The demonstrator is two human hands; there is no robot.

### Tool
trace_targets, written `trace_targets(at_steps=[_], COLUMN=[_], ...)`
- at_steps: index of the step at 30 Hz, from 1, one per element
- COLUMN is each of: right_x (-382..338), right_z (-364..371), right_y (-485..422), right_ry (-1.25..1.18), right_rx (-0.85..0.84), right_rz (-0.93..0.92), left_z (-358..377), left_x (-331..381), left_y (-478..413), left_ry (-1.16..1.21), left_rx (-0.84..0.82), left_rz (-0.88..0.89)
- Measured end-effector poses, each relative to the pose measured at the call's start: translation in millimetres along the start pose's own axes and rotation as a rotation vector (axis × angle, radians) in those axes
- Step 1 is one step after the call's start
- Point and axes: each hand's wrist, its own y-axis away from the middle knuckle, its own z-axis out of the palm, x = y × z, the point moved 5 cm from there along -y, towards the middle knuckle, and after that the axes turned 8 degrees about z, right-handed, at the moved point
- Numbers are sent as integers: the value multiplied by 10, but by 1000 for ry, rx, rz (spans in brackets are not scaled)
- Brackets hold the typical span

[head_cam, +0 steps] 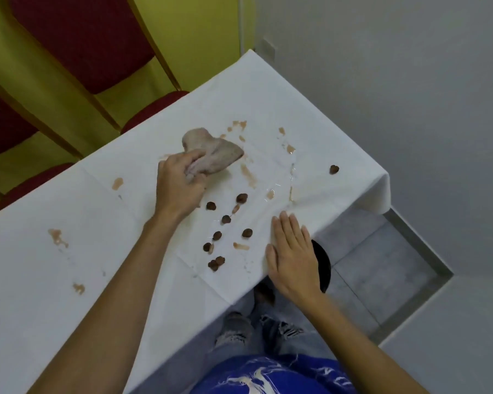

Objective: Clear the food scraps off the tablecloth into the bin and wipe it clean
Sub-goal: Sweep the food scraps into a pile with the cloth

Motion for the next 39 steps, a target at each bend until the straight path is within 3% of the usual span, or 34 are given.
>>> trace_targets(at_steps=[3, 6, 12, 16, 21, 24, 27, 34, 39], right_x=[10, 18, -2, -54, -89, -120, -153, -123, -124], right_z=[9, 7, -21, -3, -68, -105, -121, -156, -182], right_y=[9, 15, 7, -4, -6, -12, -8, -5, -12], right_ry=[56, 89, 78, 82, 37, 0, 0, -59, -115], right_rx=[-26, -50, -82, -131, -190, -200, -231, -198, -165], right_rz=[-55, -82, -45, 10, 37, 54, 58, 86, 95], left_z=[49, 278, 471, 269, -60, -114, 84, 1277, 1496], left_x=[124, 69, -120, -155, -171, 125, 689, 1955, 2008], left_y=[-541, -852, -732, -319, 358, 237, -142, -586, -412], left_ry=[-60, -115, -154, -94, 87, 187, 251, -64, -263], left_rx=[2, -99, -249, -384, -400, -354, -368, -584, -818], left_rz=[46, 50, 62, 115, -22, -27, 102, 479, 436])
